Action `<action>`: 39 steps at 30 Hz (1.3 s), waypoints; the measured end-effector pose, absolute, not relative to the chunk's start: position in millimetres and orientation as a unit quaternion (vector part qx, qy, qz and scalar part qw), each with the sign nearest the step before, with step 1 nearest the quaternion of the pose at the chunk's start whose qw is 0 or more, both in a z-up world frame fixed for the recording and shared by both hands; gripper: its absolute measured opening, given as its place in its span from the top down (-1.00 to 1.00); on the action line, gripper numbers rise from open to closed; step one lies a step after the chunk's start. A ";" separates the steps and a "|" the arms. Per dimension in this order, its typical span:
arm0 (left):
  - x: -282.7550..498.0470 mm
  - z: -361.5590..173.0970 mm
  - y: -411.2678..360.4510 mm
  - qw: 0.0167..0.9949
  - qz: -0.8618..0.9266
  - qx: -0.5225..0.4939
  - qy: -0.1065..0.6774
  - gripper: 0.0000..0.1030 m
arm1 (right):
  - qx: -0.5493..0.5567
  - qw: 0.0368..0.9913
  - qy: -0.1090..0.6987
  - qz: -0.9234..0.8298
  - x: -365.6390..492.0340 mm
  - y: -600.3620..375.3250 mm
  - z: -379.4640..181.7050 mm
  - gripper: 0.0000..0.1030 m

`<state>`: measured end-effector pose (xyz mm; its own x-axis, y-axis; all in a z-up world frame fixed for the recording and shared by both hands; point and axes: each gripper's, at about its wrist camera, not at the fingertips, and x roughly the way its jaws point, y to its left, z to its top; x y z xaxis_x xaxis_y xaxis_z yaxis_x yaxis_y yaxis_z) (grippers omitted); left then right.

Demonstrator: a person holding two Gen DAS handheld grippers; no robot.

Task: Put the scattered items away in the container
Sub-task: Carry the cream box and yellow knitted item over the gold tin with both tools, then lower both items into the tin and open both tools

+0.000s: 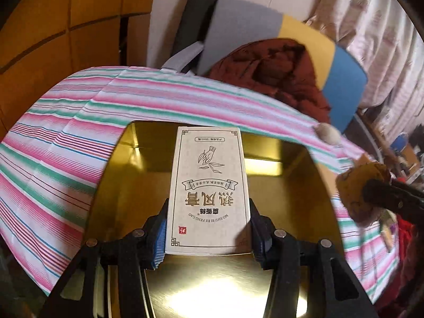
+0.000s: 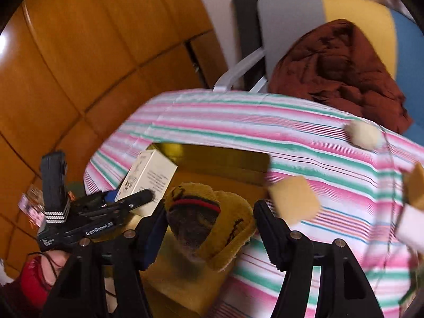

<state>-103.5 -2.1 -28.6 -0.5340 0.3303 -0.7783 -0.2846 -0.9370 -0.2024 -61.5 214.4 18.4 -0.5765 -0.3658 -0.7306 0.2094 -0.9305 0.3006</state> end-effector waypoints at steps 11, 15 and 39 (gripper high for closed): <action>-143.9 -48.3 -15.9 0.137 0.871 -0.471 0.002 0.00 | 0.496 0.148 -0.116 -0.847 -149.1 157.3 -33.1 -0.29; -146.4 -49.1 -18.5 0.115 0.872 -0.475 0.010 -0.01 | 0.508 0.139 -0.147 -0.837 -166.3 150.8 -50.1 -0.41; -61.9 -19.2 4.4 0.158 0.881 -0.432 -0.113 -0.06 | 0.392 0.120 -0.141 -0.901 -65.9 219.7 9.3 -0.89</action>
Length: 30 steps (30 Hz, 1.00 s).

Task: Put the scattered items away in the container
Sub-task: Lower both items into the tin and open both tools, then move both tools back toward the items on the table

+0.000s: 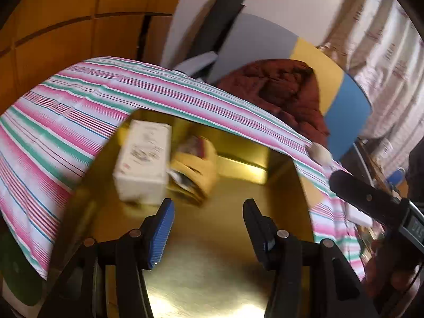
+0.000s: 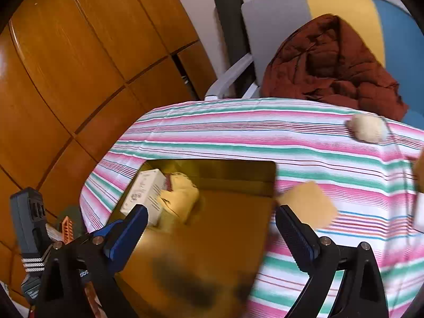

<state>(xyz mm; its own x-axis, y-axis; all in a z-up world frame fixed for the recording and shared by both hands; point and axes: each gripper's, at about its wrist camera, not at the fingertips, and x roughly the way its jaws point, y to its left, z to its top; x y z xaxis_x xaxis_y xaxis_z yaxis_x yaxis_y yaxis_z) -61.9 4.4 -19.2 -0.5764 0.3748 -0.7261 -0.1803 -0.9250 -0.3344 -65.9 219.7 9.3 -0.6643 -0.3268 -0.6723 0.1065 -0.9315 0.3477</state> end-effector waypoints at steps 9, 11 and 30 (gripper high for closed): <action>-23.2 -9.7 39.6 0.213 0.887 -0.395 -0.108 -0.07 | 0.382 0.067 -0.089 -0.917 -1.9 268.4 -2.6 -0.90; -13.3 -6.7 49.8 0.231 0.887 -0.386 -0.101 -0.07 | 0.389 0.053 -0.080 -0.916 9.0 282.5 -8.3 -0.90; 24.3 0.5 151.5 0.328 0.860 -0.392 -0.010 -0.08 | 0.384 -0.214 -0.099 -0.893 55.7 478.5 -10.1 -0.93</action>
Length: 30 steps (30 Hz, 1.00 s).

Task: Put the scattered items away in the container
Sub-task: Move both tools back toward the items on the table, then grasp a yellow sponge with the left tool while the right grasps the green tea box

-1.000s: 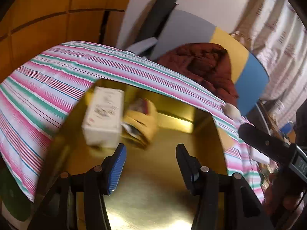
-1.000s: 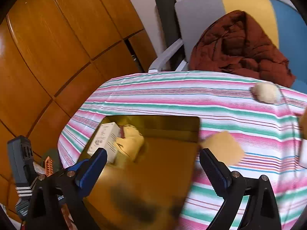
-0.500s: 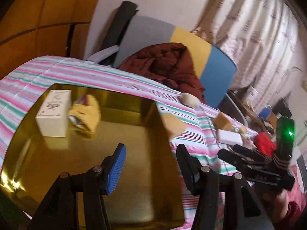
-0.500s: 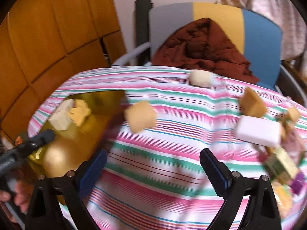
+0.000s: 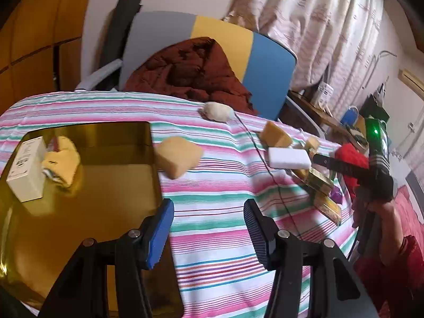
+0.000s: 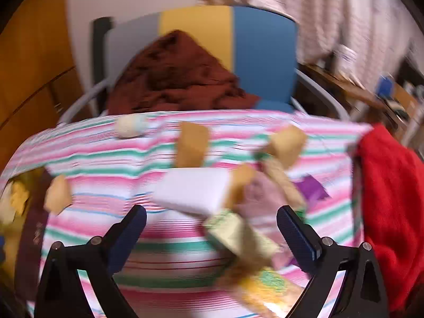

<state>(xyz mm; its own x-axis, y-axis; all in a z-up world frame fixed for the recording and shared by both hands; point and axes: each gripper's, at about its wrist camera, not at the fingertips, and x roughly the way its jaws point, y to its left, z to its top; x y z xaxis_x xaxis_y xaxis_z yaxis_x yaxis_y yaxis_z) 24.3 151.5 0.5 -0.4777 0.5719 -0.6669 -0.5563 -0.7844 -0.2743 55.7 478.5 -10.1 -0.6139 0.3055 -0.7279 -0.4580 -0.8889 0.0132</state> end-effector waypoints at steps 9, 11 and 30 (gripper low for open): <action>11.0 -8.7 192.7 0.331 0.845 -0.419 0.003 -0.08 | -0.427 0.119 0.238 0.864 56.3 500.5 -33.7 -0.93; 2.7 -11.5 200.1 0.318 0.846 -0.427 0.005 -0.08 | -0.434 0.130 0.214 0.865 54.5 500.0 -33.7 -0.93; -77.1 -48.6 248.8 0.207 0.846 -0.491 0.034 -0.09 | -0.522 0.094 0.142 0.836 44.4 463.5 -65.3 0.05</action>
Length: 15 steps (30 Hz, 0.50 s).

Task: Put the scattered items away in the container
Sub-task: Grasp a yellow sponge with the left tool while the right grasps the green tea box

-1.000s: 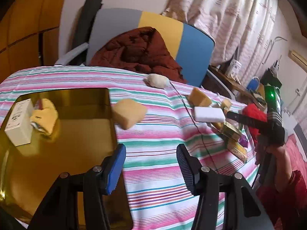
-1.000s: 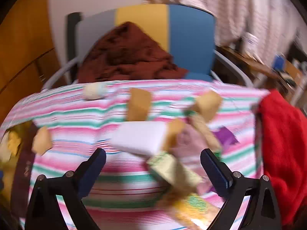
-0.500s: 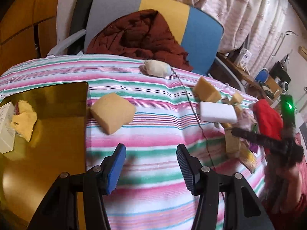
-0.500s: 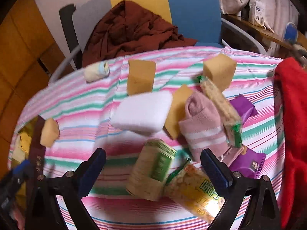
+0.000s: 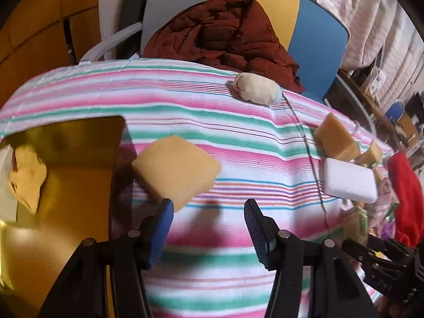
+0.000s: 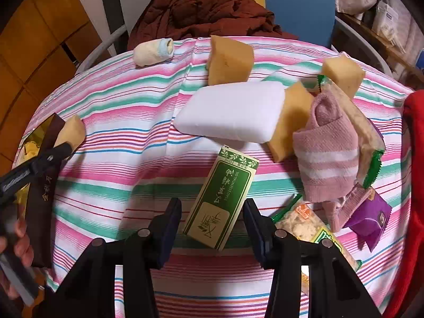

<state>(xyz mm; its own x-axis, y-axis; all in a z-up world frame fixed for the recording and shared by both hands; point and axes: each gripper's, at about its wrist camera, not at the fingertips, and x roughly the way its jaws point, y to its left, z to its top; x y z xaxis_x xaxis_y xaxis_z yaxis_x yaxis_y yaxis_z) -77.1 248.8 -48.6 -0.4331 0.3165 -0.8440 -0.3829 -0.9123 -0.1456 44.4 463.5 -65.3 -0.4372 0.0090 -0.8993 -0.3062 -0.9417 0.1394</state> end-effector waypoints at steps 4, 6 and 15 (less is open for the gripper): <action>-82.8 -51.3 258.9 0.201 0.851 -0.483 0.040 -0.25 | -0.522 0.095 0.140 0.836 44.5 463.7 -64.0 0.05; -80.6 -50.8 264.0 0.205 0.855 -0.474 0.045 -0.25 | -0.523 0.096 0.144 0.835 42.8 465.4 -64.7 0.06; -54.5 -45.0 263.2 0.278 0.859 -0.429 0.015 0.12 | -0.518 0.101 0.185 0.829 46.9 481.0 -65.5 0.06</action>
<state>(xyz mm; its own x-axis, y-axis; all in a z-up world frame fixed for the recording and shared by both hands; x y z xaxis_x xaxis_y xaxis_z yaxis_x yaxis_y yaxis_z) -54.5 263.2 -45.0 -0.4766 0.4649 -0.7462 -0.4911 -0.8447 -0.2126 46.9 481.0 -65.5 -0.4427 -0.0249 -0.8963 -0.3591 -0.9110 0.2026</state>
